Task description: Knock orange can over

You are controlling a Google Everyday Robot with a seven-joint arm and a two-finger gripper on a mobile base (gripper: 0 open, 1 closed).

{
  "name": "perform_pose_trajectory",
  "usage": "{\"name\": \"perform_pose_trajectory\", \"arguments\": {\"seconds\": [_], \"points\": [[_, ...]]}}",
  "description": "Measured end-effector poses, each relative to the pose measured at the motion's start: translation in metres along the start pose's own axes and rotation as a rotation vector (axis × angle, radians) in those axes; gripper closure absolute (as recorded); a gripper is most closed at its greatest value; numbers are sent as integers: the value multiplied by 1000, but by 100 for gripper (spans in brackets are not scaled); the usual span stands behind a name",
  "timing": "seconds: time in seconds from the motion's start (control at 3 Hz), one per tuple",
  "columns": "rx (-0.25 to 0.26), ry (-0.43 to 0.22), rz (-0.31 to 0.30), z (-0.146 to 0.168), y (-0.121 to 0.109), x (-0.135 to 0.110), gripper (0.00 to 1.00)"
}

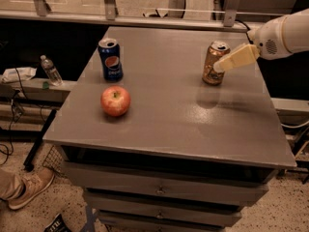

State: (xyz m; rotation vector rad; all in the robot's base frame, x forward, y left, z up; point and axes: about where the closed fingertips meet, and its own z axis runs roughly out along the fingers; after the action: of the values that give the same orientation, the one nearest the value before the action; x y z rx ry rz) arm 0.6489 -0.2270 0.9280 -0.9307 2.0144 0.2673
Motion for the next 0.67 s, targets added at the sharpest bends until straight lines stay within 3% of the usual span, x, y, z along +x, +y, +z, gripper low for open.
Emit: {"name": "perform_pose_trajectory", "arguments": {"seconds": [0.67], "points": [[-108, 15, -28, 33, 17, -13, 0]]}}
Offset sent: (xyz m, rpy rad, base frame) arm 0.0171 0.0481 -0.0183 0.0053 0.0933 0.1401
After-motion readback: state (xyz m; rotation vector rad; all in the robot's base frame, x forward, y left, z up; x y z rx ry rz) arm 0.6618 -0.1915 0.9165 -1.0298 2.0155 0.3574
